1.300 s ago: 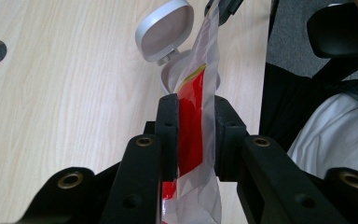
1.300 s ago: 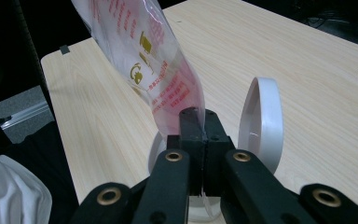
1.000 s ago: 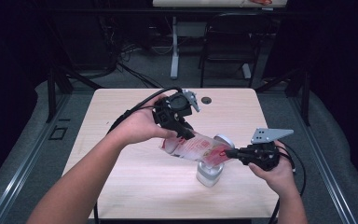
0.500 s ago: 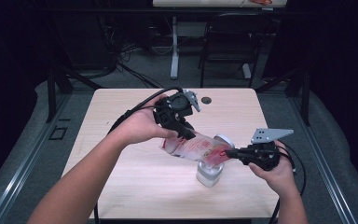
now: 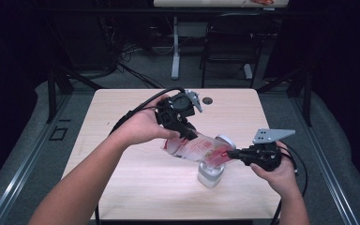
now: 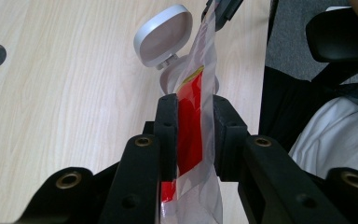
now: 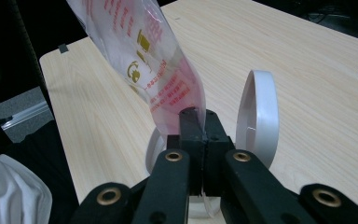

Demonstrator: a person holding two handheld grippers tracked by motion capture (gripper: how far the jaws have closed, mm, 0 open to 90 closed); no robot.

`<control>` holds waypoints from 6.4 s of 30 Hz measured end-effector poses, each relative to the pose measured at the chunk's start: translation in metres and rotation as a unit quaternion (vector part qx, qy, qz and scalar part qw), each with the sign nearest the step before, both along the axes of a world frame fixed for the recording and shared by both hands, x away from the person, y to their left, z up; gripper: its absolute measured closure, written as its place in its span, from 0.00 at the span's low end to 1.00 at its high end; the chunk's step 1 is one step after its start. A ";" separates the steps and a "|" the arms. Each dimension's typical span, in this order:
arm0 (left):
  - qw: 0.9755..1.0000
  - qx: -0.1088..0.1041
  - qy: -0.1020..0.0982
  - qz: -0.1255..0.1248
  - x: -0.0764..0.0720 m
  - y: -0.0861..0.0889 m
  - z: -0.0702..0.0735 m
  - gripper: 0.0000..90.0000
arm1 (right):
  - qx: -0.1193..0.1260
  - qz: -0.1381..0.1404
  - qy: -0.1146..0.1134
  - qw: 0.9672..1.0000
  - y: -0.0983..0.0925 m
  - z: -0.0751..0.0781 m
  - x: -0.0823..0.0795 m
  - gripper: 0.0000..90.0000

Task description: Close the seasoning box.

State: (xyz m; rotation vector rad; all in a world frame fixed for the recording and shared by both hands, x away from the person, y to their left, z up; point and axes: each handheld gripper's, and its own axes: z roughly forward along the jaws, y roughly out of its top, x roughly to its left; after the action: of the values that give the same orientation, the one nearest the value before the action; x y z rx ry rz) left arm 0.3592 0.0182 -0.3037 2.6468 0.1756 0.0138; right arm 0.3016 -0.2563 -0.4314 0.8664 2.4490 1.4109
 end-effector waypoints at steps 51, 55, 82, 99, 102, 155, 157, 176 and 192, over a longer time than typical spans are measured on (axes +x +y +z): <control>1.000 -0.005 -0.002 -0.001 0.000 -0.006 0.001 0.85 | 0.001 -0.005 0.006 1.000 -0.003 -0.003 0.002 1.00; 1.000 -0.005 -0.002 -0.001 0.000 -0.006 0.001 0.85 | 0.001 -0.005 0.006 1.000 -0.003 -0.002 0.002 1.00; 1.000 -0.018 0.002 0.009 0.002 0.007 0.000 0.85 | -0.003 0.003 -0.002 1.000 0.002 0.003 -0.002 1.00; 1.000 -0.024 -0.009 0.012 -0.003 0.023 0.002 0.85 | 0.010 -0.001 -0.023 1.000 0.014 0.005 -0.004 1.00; 1.000 -0.024 -0.010 0.014 -0.003 0.026 -0.001 0.85 | 0.009 -0.002 -0.027 1.000 0.016 0.005 -0.003 1.00; 0.994 -0.082 0.038 0.061 0.011 0.085 -0.050 0.85 | 0.069 -0.002 -0.013 0.998 0.023 -0.015 0.010 0.79; 0.994 -0.083 0.035 0.063 0.011 0.086 -0.052 0.85 | 0.065 -0.004 -0.010 0.998 0.024 -0.017 0.011 0.79; 0.992 -0.092 0.045 0.068 0.012 0.101 -0.059 0.83 | 0.067 0.010 -0.005 0.998 0.028 -0.014 0.007 0.99; 0.990 -0.107 0.051 0.074 0.012 0.116 -0.077 0.82 | 0.055 0.024 0.012 0.998 0.038 -0.025 0.012 0.89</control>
State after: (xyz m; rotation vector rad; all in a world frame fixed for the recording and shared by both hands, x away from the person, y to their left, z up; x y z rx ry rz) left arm 0.3712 0.1338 -0.3806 2.4169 0.3853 -0.0856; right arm 0.3140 -0.2182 -0.4568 0.8581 2.4449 1.5727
